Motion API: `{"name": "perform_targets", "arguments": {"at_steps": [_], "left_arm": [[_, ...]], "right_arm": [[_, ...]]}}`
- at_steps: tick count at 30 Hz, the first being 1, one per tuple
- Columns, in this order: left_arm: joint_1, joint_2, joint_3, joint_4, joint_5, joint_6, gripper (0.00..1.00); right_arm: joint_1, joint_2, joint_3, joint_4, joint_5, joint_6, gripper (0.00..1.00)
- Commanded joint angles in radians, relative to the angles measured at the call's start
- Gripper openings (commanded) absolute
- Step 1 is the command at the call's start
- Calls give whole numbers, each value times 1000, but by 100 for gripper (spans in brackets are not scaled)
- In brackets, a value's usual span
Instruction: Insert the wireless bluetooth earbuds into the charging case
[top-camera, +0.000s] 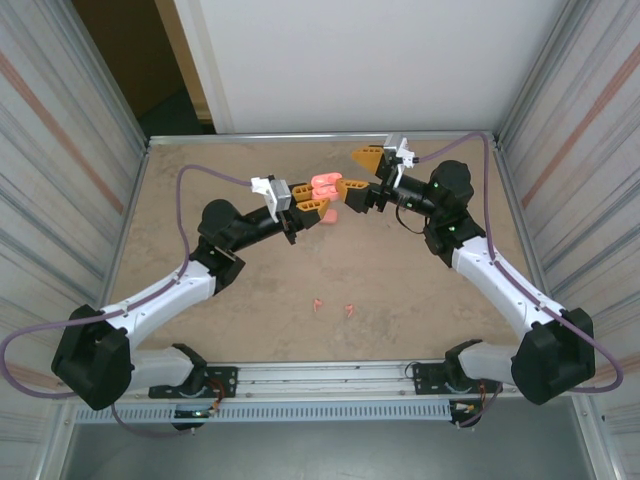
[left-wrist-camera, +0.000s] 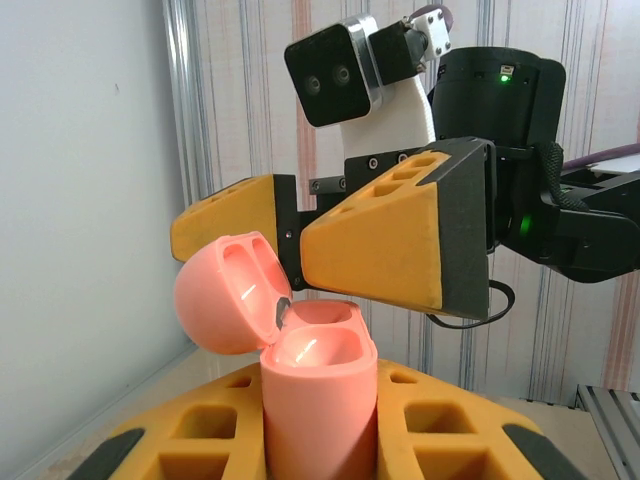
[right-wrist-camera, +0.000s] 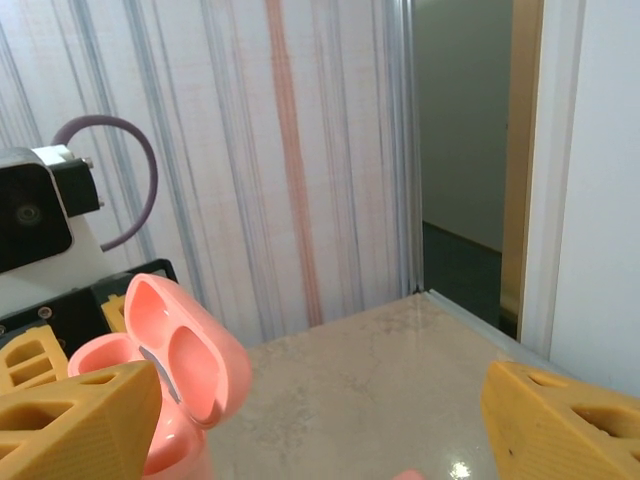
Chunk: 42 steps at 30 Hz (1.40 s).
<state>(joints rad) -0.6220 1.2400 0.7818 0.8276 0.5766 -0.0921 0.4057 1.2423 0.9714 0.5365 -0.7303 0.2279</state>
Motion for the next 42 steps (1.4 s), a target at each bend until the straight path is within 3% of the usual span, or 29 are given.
{"name": "perform_targets", "arguments": {"at_steps": [1,12,17,31,42], "left_arm": [[-2,-20,28,-3,-1,20,0],[1,-76,-4,-68,-134,55,0],[17,-132,-26,-116,-172,77,0],[45,-281,-103,-189,-241,117,0],[49,-359,-133,-254,-270,156,0]], "right_arm": [[-5,-27,36,-14,4,-4,82],[-21,-133,10,-157,64,-70,84],[-27,-171,12,-240,124,-69,99],[-77,-228,-27,-332,372,72,99],[-114,-215,-22,-473,302,149,99]]}}
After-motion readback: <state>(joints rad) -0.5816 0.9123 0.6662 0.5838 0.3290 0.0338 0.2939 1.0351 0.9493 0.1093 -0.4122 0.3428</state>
